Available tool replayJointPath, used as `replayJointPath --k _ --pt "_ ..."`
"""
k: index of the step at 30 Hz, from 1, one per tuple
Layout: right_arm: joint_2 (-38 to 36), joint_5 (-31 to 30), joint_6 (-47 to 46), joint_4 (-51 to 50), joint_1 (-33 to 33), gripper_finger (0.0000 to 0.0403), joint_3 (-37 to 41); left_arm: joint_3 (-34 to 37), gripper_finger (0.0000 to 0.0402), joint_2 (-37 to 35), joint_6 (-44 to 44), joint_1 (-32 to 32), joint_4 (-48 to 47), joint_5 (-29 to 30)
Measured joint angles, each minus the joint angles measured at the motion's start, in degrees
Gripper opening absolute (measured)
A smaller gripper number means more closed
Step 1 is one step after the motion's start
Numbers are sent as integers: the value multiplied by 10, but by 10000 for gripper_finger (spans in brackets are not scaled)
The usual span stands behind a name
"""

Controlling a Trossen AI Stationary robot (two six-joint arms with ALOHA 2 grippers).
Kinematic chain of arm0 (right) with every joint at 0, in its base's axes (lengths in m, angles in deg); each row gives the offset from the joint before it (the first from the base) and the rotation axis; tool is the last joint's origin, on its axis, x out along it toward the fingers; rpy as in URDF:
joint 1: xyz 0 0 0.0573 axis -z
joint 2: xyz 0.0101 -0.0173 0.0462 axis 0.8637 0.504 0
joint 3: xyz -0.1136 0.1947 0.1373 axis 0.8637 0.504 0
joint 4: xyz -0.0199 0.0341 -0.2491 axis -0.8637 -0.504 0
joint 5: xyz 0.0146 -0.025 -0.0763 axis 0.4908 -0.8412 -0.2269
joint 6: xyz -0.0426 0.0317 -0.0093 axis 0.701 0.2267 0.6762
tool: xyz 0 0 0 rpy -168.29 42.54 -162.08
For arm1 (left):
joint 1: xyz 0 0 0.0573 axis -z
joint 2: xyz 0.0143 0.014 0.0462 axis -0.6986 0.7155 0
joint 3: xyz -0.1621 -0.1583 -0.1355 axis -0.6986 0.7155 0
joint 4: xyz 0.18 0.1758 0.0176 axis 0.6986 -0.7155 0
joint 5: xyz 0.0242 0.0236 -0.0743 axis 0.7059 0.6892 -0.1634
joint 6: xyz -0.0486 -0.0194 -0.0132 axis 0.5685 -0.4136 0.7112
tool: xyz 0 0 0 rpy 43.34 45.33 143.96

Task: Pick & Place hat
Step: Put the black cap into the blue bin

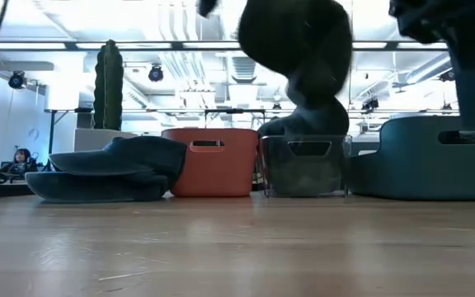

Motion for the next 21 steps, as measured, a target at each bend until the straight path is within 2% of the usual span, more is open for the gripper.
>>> replayJointPath --k 5,8,12,17,20,21 --pt "29 7 -18 47 -10 203 13 -135 6 123 -49 -21 -10 -18" --pt "37 13 -29 61 -16 203 13 -223 6 181 -70 -21 -17 11" --pt "46 13 -43 67 -22 203 10 -337 6 257 -86 -21 -21 18" --pt "52 14 -52 72 -30 203 7 -480 6 333 -106 -20 -68 48" --pt "53 13 -53 72 -34 203 7 -539 6 374 -116 -21 -77 51" --pt "53 13 -53 73 -35 203 7 -536 8 379 -120 -22 -67 52"
